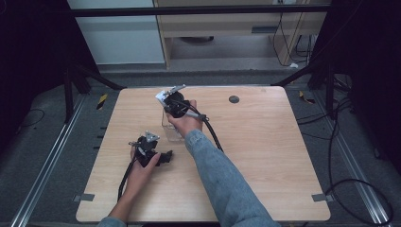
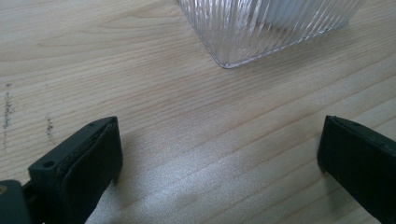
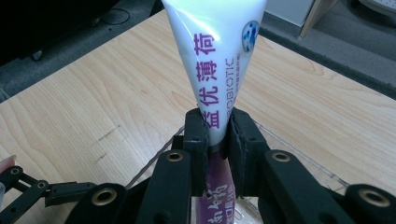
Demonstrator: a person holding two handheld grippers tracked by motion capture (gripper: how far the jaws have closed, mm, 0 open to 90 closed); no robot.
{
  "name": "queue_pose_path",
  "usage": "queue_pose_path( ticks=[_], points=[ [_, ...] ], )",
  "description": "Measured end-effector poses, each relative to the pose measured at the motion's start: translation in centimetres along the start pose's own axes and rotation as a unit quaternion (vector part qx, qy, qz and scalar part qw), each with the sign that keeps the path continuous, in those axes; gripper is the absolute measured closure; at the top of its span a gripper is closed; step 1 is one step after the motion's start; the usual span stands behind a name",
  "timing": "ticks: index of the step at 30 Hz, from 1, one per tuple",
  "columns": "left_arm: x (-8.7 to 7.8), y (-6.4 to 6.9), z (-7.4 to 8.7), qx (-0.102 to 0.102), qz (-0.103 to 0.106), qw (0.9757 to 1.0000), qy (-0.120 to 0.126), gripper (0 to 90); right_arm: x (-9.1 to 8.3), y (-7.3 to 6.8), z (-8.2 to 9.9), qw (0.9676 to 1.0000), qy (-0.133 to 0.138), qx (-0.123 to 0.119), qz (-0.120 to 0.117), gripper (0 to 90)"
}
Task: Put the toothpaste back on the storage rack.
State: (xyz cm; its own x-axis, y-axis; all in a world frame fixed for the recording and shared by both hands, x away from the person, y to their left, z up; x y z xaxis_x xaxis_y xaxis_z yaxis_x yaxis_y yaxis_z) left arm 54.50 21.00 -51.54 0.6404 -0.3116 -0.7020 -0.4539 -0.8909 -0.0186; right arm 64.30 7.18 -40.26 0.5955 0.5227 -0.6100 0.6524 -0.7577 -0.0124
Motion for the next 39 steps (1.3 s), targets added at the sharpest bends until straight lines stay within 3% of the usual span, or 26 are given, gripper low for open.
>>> queue_pose_path(
  ticks=[18, 39],
  points=[
    [0.0, 0.0, 0.0, 0.0, 0.0, 1.0, 0.0, 0.0, -0.7, 0.1, -0.1, 1.0, 0.002, 0.006, -0.002, 76.6],
    [0.0, 0.0, 0.0, 0.0, 0.0, 1.0, 0.0, 0.0, -3.1, 0.7, 0.3, 0.9998, 0.018, 0.006, -0.006, 78.2]
  ],
)
Point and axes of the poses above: each handheld gripper's, and its own axes: x roughly forward along the jaws, z roughly out of its underside, y roughly to its right, the point moved 1 cm from there along x, roughly forward along the jaws
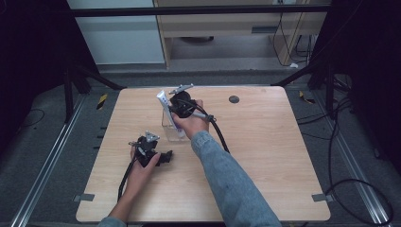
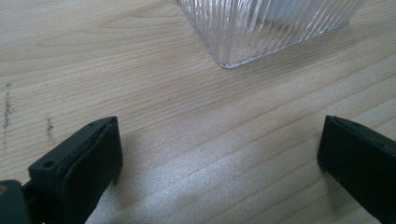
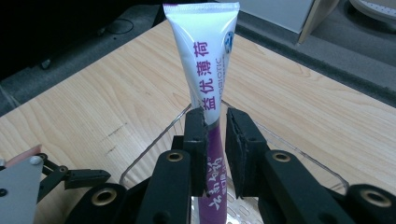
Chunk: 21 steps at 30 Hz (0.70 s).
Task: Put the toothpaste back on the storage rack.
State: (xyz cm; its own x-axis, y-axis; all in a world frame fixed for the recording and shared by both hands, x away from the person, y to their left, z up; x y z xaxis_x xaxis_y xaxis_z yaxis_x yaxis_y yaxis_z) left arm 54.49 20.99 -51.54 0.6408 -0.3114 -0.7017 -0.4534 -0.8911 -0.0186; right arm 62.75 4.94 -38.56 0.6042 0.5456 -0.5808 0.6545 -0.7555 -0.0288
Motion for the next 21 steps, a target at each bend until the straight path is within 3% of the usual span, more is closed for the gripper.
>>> queue_pose_path(
  ticks=[21],
  points=[
    [0.0, 0.0, 0.0, -0.001, 0.0, 1.0, 0.0, 0.0, -3.3, 1.9, -0.1, 0.9997, 0.017, 0.012, 0.009, 78.4]
  ],
)
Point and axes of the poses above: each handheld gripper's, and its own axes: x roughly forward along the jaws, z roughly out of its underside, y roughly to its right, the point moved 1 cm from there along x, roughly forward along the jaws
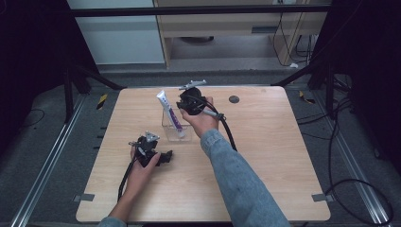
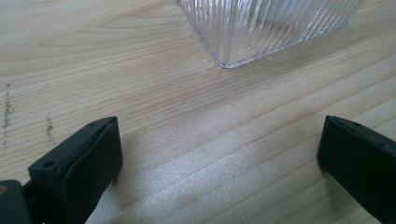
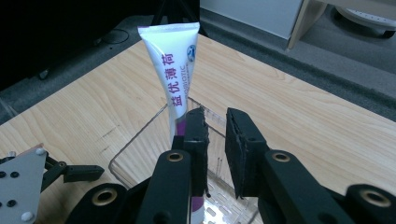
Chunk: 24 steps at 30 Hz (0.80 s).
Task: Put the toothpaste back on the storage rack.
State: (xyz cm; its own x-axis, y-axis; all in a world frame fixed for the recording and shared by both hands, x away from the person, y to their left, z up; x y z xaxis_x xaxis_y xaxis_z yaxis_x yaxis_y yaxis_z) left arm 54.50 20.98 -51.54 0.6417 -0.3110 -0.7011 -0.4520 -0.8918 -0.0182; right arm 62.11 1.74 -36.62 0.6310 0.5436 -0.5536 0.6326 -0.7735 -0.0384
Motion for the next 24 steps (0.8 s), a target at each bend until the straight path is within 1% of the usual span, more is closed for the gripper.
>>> queue_pose_path(
  ticks=[9, 12, 13, 16, 19, 21, 24],
  points=[
    [0.0, 0.0, 0.0, 0.0, 0.0, 1.0, 0.0, 0.0, -2.0, 1.2, 0.1, 1.0, 0.006, 0.007, 0.004, 78.3],
    [0.0, 0.0, 0.0, 0.0, 0.0, 1.0, 0.0, 0.0, -2.2, 1.3, 0.1, 1.0, 0.004, 0.007, 0.002, 77.4],
    [0.0, 0.0, 0.0, 0.0, 0.0, 1.0, 0.0, 0.0, -2.4, 1.4, 0.1, 1.0, 0.002, 0.003, -0.003, 76.8],
    [0.0, 0.0, 0.0, 0.0, 0.0, 1.0, 0.0, 0.0, -2.7, 1.5, 0.1, 1.0, 0.0, 0.002, -0.005, 75.6],
    [0.0, 0.0, 0.0, 0.0, 0.0, 1.0, 0.0, 0.0, -3.1, 1.6, 0.1, 1.0, 0.001, -0.001, -0.004, 73.6],
    [0.0, 0.0, 0.0, 0.0, 0.0, 1.0, 0.0, 0.0, -3.4, 1.7, 0.2, 1.0, 0.001, 0.001, -0.001, 69.3],
    [0.0, 0.0, 0.0, 0.0, 0.0, 1.0, 0.0, 0.0, -3.6, 1.9, 0.3, 1.0, 0.001, 0.002, 0.0, 67.1]
  ],
)
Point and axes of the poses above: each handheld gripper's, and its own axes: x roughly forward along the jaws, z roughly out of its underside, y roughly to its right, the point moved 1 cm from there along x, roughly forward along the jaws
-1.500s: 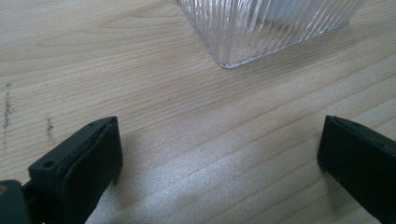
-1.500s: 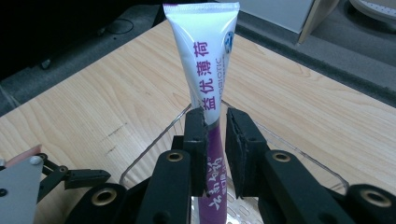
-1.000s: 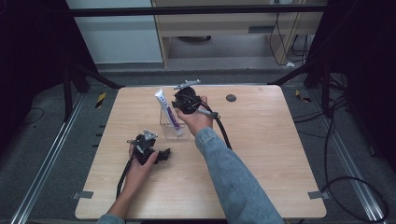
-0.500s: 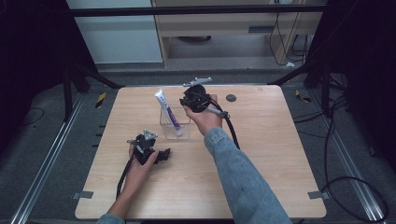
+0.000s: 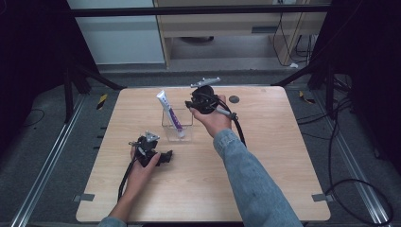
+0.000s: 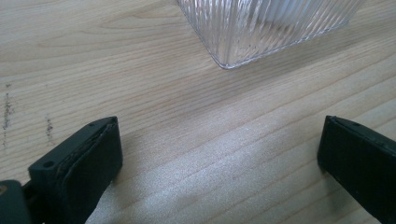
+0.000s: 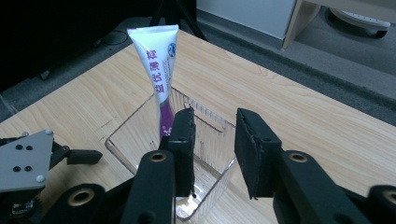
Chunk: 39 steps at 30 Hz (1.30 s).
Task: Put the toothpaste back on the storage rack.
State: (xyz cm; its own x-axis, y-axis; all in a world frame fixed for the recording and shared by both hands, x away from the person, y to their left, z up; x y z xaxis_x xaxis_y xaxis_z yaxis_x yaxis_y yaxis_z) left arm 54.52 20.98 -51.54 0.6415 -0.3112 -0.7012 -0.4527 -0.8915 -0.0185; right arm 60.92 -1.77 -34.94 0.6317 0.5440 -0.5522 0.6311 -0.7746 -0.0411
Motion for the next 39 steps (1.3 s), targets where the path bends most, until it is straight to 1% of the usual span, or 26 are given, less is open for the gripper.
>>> queue_pose_path(
  ticks=[2, 3, 4, 5, 7, 8, 9, 10, 11, 12, 14, 17, 19, 22, 24, 25, 28, 29, 30, 31, 33, 36, 39],
  points=[
    [0.0, 0.0, 0.0, 0.0, 0.0, 1.0, 0.0, 0.0, -0.2, 0.2, 0.3, 1.0, -0.003, 0.0, 0.001, 62.5],
    [0.0, 0.0, 0.0, 0.0, 0.0, 1.0, 0.0, 0.0, -0.2, 0.2, 0.4, 1.0, -0.005, 0.004, 0.0, 60.6],
    [0.0, 0.0, 0.0, 0.0, 0.0, 1.0, 0.0, 0.0, -0.2, 0.2, 0.4, 1.0, -0.005, 0.004, 0.0, 60.6],
    [0.0, 0.0, 0.0, 0.0, 0.0, 1.0, 0.0, 0.0, -0.2, 0.4, 0.5, 1.0, -0.007, 0.004, -0.001, 58.6],
    [0.0, 0.0, 0.0, 0.0, 0.0, 1.0, 0.0, 0.0, -0.3, 0.8, 0.7, 0.9999, -0.009, 0.006, -0.004, 52.2],
    [0.0, 0.0, 0.0, 0.0, 0.0, 1.0, 0.0, 0.0, -0.3, 0.8, 0.7, 0.9999, -0.009, 0.006, -0.004, 52.2],
    [0.0, 0.0, 0.0, 0.0, 0.0, 1.0, 0.0, 0.0, -0.5, 1.0, 0.7, 0.9999, -0.004, 0.008, -0.005, 45.2],
    [0.0, 0.0, 0.0, 0.0, 0.0, 1.0, 0.0, 0.0, -0.5, 1.0, 0.7, 0.9999, -0.004, 0.008, -0.005, 45.2],
    [0.0, 0.0, 0.0, 0.0, 0.0, 1.0, 0.0, 0.0, -0.7, 1.3, 0.7, 0.9999, 0.0, 0.01, -0.006, 38.9],
    [0.0, 0.0, 0.0, 0.0, 0.0, 1.0, 0.0, 0.0, -0.9, 1.4, 0.7, 0.9999, 0.003, 0.01, -0.003, 36.0],
    [0.0, 0.0, 0.0, 0.0, 0.0, 1.0, 0.0, 0.0, -1.2, 1.7, 0.8, 0.9999, 0.008, 0.011, -0.004, 31.7],
    [0.0, 0.0, 0.0, -0.001, 0.0, 1.0, 0.0, 0.0, -1.4, 1.9, 1.0, 0.9999, 0.01, 0.01, 0.003, 30.8],
    [0.0, 0.0, 0.0, 0.0, 0.0, 1.0, 0.0, 0.0, -1.7, 2.4, 1.4, 1.0, 0.002, 0.007, 0.003, 27.4],
    [0.0, 0.0, 0.0, 0.0, 0.0, 1.0, 0.0, 0.0, -1.9, 2.8, 1.7, 1.0, 0.004, 0.005, 0.001, 25.7],
    [0.0, 0.0, 0.0, 0.0, 0.0, 1.0, 0.0, 0.0, -2.0, 3.1, 2.0, 1.0, 0.004, 0.006, 0.0, 23.0],
    [0.0, 0.0, 0.0, 0.0, 0.0, 1.0, 0.0, 0.0, -2.2, 3.4, 2.2, 1.0, 0.002, 0.007, 0.004, 20.2],
    [0.0, 0.0, 0.0, -0.001, -0.001, 1.0, 0.0, 0.0, -2.4, 3.7, 2.4, 0.9999, 0.0, 0.009, 0.005, 17.6],
    [0.0, 0.0, 0.0, -0.002, 0.0, 1.0, 0.0, 0.0, -2.6, 3.9, 2.6, 0.9999, 0.0, 0.008, 0.006, 15.2],
    [0.0, 0.0, 0.0, -0.002, 0.0, 1.0, 0.0, 0.0, -2.6, 3.9, 2.6, 0.9999, 0.0, 0.008, 0.006, 15.2],
    [0.1, 0.0, 0.0, -0.003, 0.0, 1.0, 0.0, 0.0, -2.8, 4.1, 3.0, 1.0, -0.003, 0.005, 0.008, 13.3],
    [0.1, 0.0, 0.0, -0.003, 0.0, 1.0, 0.0, 0.0, -3.0, 4.3, 3.2, 0.9999, -0.006, 0.002, 0.01, 12.1],
    [0.1, 0.0, 0.0, -0.003, 0.0, 1.0, 0.0, 0.0, -3.2, 4.4, 3.3, 0.9999, -0.002, 0.004, 0.013, 11.7],
    [0.1, 0.0, 0.0, -0.003, 0.0, 1.0, 0.0, 0.0, -3.5, 4.6, 3.4, 0.9997, 0.001, 0.006, 0.026, 11.7]
  ],
)
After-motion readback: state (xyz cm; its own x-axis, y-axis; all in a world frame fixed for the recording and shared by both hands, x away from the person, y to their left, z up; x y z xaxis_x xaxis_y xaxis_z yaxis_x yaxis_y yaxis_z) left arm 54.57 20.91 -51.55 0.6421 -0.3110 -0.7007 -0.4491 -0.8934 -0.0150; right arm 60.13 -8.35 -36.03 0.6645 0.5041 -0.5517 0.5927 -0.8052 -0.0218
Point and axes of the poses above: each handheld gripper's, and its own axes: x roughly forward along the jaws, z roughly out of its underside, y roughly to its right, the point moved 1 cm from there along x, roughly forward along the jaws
